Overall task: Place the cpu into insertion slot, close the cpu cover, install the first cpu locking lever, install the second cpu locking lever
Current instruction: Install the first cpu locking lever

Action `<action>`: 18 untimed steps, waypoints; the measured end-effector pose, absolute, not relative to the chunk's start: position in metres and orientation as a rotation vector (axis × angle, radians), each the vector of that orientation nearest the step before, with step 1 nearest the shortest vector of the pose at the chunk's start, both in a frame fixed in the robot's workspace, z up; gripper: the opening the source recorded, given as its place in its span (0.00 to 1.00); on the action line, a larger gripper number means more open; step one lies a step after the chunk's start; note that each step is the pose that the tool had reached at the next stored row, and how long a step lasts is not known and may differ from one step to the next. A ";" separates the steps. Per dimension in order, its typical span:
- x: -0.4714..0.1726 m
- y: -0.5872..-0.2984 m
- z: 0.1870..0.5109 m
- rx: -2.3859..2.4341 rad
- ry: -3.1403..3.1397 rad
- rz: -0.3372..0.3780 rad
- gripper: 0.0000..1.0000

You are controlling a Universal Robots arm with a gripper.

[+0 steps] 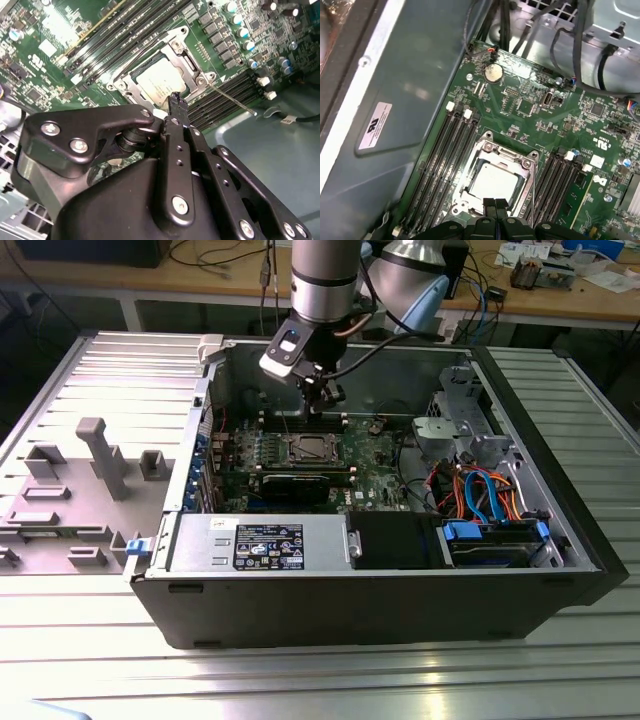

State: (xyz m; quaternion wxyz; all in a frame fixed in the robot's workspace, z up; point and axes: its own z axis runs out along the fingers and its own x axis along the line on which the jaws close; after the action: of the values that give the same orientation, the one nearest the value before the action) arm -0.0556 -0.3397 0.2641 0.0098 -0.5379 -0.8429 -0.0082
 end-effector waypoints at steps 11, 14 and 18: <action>-0.056 -0.340 0.264 -1.387 -2.795 -0.022 0.11; -0.056 -0.340 0.263 -1.308 -2.832 -0.021 0.11; -0.056 -0.340 0.263 -1.223 -2.870 -0.020 0.11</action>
State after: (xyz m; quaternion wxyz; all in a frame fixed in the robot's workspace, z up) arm -0.0556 -0.3397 0.2630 0.0111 -0.3920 -0.9199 -0.0063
